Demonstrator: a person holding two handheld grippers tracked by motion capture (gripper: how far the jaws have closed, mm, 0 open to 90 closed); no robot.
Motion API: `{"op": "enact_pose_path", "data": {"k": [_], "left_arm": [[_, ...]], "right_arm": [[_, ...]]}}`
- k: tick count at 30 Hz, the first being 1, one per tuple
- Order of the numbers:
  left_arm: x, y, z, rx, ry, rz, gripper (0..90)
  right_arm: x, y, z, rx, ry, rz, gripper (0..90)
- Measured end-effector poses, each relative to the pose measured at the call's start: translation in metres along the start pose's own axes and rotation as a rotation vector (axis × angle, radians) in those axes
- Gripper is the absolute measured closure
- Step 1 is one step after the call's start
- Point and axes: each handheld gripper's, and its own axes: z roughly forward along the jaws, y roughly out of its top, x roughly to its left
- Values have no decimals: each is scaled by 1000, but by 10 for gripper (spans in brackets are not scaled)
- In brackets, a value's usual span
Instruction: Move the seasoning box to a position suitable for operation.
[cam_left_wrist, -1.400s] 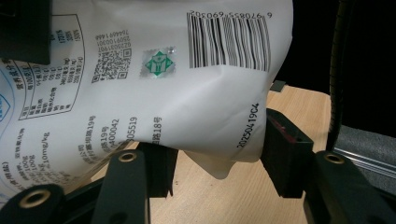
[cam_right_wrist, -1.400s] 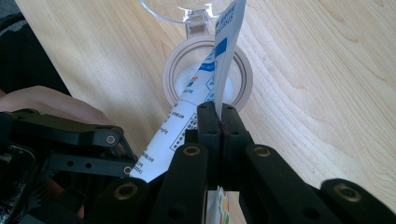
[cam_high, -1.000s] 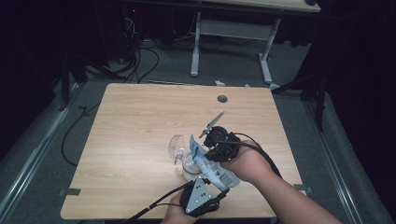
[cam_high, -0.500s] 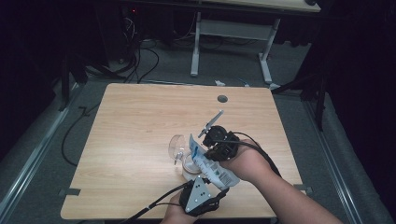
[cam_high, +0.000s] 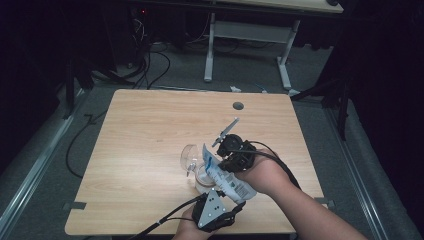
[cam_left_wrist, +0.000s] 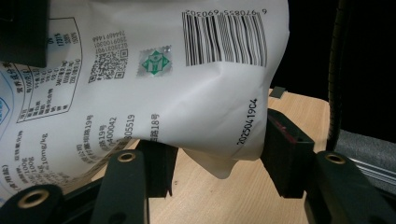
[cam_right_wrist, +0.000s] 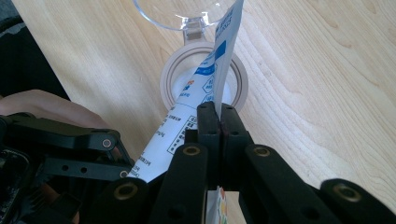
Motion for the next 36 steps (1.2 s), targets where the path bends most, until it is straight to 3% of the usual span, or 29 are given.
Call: {"op": "enact_pose_path", "data": {"k": [36], "left_arm": [[0,1,0,-16,-3,-14,499]], "right_arm": [[0,2,-1,-2,5,0,897]]}}
